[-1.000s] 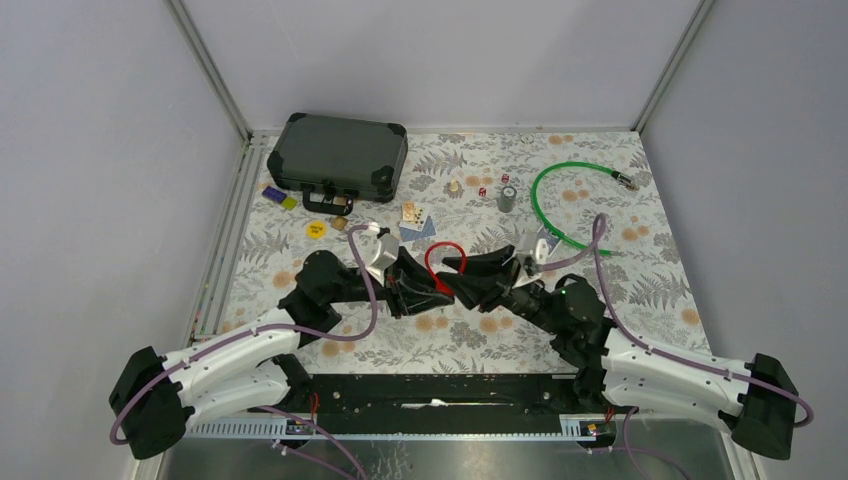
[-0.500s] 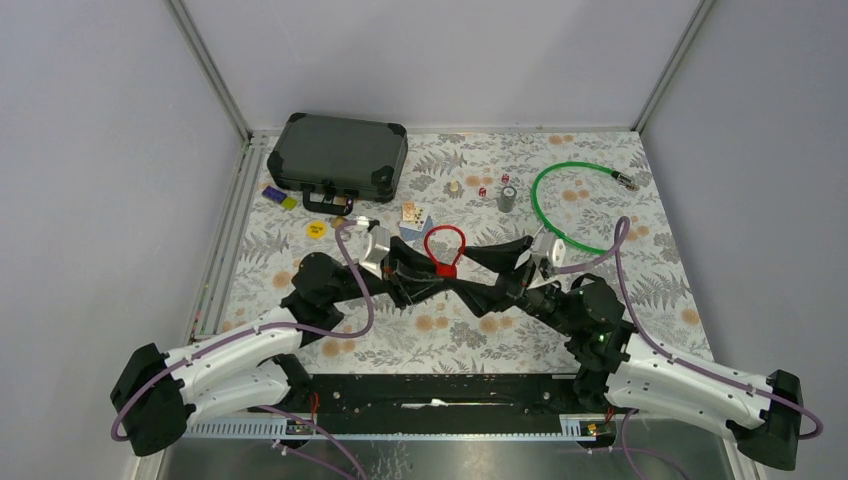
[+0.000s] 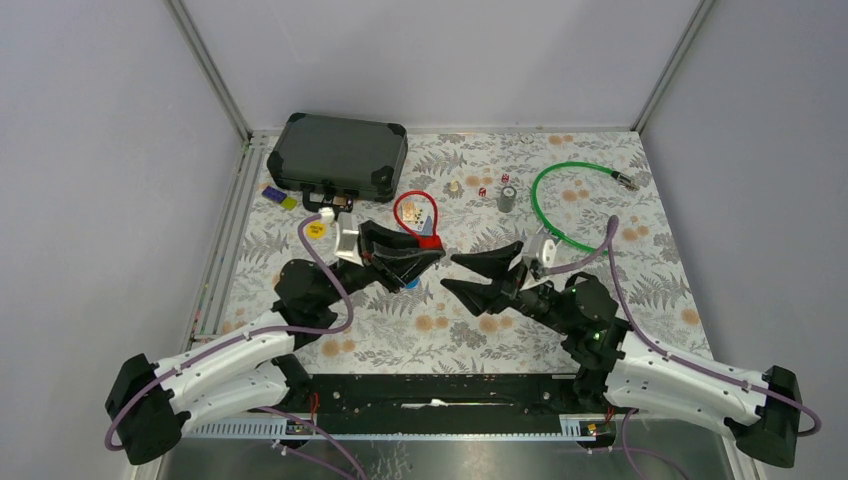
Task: Lock with the key
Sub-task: Lock the lock.
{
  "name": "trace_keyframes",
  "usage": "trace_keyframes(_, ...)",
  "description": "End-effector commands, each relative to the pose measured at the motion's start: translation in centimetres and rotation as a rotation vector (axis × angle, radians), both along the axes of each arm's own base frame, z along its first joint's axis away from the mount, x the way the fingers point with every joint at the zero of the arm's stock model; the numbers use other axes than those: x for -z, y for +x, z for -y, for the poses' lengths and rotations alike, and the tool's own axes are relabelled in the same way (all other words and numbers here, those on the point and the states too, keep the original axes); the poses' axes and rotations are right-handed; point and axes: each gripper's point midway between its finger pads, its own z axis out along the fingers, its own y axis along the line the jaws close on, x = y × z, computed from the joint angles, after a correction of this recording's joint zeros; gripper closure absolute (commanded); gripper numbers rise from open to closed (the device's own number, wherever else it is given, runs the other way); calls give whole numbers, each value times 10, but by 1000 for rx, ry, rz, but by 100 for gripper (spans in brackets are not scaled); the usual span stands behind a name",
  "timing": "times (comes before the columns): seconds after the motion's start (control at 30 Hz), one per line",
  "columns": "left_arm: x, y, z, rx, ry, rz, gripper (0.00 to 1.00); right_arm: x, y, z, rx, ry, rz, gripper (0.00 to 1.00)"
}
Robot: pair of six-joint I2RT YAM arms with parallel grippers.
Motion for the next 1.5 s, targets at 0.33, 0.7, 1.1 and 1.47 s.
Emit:
trace_keyframes(0.33,-64,-37,-24,116,-243,120,100,-48,-10,-15,-85,43,49,45)
trace_keyframes(0.7,-70,-56,-22,222,-252,164,100,-61,-25,-17,-182,82,-3,61)
trace_keyframes(1.1,-70,-65,-22,271,-253,185,100,-74,-28,-10,-181,113,9,64)
trace_keyframes(1.47,-68,-66,-17,299,-243,187,100,-76,-29,-10,-187,116,18,65)
